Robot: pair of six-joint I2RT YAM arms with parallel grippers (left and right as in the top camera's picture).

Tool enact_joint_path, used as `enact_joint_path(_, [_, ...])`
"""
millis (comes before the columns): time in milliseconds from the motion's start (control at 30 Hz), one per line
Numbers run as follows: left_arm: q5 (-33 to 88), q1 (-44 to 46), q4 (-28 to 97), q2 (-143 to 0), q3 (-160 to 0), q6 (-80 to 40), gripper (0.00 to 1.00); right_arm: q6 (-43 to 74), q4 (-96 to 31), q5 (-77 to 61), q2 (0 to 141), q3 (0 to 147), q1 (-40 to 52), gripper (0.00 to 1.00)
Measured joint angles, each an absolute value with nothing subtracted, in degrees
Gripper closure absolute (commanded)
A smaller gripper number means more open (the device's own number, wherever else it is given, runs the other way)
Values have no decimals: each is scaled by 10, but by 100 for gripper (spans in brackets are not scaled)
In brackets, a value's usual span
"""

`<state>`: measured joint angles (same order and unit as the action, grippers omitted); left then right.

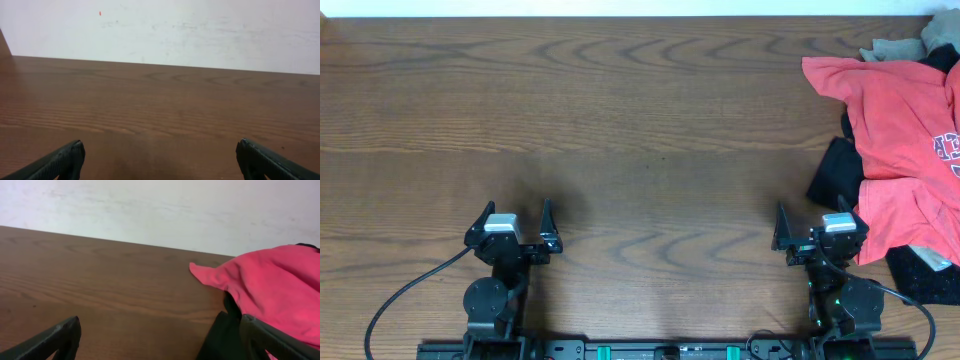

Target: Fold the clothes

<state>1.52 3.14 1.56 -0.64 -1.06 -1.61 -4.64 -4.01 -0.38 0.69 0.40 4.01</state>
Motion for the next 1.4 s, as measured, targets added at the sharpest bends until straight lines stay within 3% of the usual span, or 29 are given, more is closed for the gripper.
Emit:
enact_joint_path(533, [31, 31, 22, -29, -15, -110, 2, -46, -40, -4, 7, 4, 40, 1])
enact_joint_path(1000, [37, 31, 58, -270, -166, -121, 2, -2, -59, 12, 10, 10, 40, 1])
enact_joint_path(1400, [40, 31, 262, -456, -327, -122, 2, 69, -274, 86, 204, 184, 13, 1])
